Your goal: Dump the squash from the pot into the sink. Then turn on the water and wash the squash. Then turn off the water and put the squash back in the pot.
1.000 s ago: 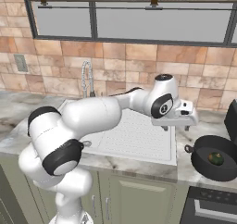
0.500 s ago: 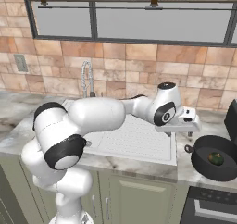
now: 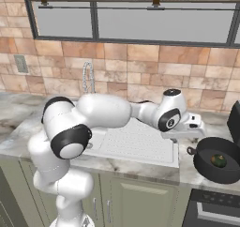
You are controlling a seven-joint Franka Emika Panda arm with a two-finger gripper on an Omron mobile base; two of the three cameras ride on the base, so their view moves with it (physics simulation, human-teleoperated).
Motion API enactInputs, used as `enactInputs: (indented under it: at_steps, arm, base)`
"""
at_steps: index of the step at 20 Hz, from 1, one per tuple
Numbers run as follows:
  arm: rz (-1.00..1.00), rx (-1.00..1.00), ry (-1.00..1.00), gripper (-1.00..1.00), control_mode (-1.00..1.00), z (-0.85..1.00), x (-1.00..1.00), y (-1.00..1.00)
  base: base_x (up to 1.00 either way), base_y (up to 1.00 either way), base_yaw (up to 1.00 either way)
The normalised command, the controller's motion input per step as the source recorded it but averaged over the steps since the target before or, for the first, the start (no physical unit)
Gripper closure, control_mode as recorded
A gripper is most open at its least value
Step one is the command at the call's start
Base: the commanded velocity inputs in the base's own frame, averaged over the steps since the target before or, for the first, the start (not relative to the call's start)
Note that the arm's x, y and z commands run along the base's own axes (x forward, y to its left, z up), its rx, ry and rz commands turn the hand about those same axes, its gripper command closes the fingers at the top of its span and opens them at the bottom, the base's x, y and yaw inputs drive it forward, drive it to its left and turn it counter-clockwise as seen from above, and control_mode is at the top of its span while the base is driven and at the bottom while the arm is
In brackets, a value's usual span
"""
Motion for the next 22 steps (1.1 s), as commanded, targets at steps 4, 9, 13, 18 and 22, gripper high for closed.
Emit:
enactInputs:
  at_steps: [4, 9, 13, 18, 22]
  arm:
    - [0.0, 0.0, 0.05, -1.0, -1.0, -0.13, 0.1, -0.23]
    - [0.0, 0.0, 0.07, -1.0, -1.0, -0.15, 0.15, -0.16]
    - [0.0, 0.0, 0.08, -1.0, -1.0, -0.14, 0.18, -0.15]
    - [0.0, 0.0, 0.05, -1.0, -1.0, -0.15, 0.19, -0.14]
    - [0.0, 0.0, 0.01, -1.0, -1.0, -0.2, 0.06, -0.08]
  base:
    - [0.0, 0.0, 0.0]
    - [0.0, 0.0, 0.0]
    - [0.0, 0.0, 0.0]
    - [0.0, 0.0, 0.0]
    - [0.0, 0.0, 0.0]
